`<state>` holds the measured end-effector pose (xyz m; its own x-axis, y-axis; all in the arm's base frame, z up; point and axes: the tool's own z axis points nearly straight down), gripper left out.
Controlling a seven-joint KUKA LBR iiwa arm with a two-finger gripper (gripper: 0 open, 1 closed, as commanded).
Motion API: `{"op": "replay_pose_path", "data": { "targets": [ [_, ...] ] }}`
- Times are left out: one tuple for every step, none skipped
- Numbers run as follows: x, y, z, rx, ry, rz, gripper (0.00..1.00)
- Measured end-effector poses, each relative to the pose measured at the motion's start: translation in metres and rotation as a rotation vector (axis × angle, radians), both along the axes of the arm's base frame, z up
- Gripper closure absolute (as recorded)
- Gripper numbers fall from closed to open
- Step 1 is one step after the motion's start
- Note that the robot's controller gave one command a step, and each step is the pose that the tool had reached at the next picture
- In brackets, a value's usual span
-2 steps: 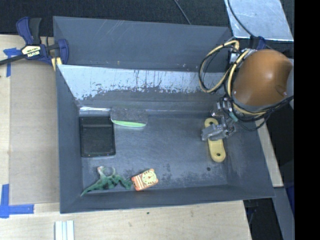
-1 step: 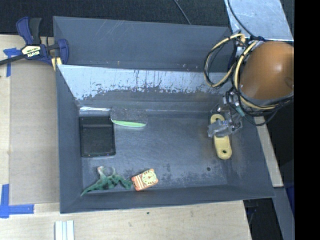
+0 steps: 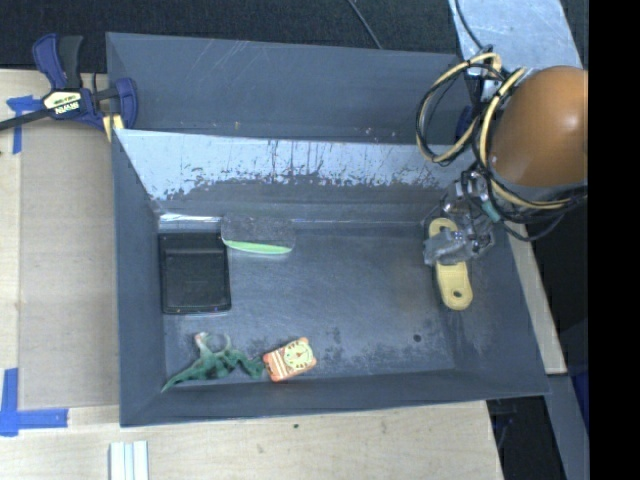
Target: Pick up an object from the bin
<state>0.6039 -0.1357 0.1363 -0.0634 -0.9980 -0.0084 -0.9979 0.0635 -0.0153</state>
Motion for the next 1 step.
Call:
{"op": "replay_pose_path", "data": {
  "targets": [
    [0.0007, -0.0001, 0.0105, 0.0, -0.003, -0.002, 1.0]
  ]
}}
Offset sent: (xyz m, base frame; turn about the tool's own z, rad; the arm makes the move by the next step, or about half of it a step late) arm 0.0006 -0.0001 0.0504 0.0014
